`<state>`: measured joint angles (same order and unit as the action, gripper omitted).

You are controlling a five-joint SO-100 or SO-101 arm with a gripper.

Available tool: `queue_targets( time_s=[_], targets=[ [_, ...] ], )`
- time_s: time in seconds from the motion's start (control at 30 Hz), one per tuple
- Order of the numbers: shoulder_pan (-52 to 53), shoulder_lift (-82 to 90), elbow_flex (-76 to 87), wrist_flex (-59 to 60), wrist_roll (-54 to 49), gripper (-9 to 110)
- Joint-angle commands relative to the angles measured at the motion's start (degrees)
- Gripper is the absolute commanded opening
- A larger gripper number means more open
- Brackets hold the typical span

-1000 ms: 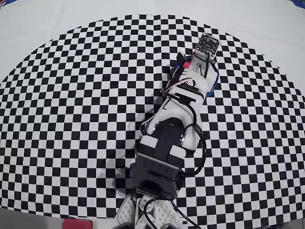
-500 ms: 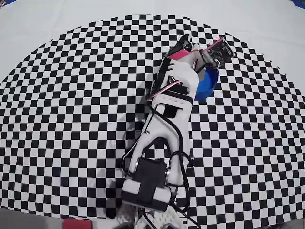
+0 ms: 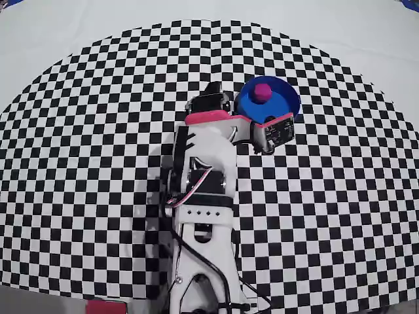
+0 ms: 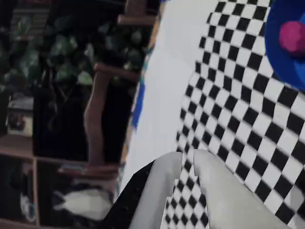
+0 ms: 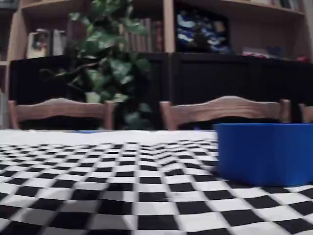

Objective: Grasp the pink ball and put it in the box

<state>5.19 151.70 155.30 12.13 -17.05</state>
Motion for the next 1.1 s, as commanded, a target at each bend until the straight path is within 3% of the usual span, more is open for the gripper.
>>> queue_targets(
  time_s=[0.0, 0.47, 1.07],
  targets=[
    [-1.93, 7.73, 3.6, 1.85, 1.85, 0],
    [-7.82, 25.49, 15.91, 10.99, 5.89, 0],
    [-8.35, 33.05, 20.3, 24.7, 8.26, 0]
  ],
)
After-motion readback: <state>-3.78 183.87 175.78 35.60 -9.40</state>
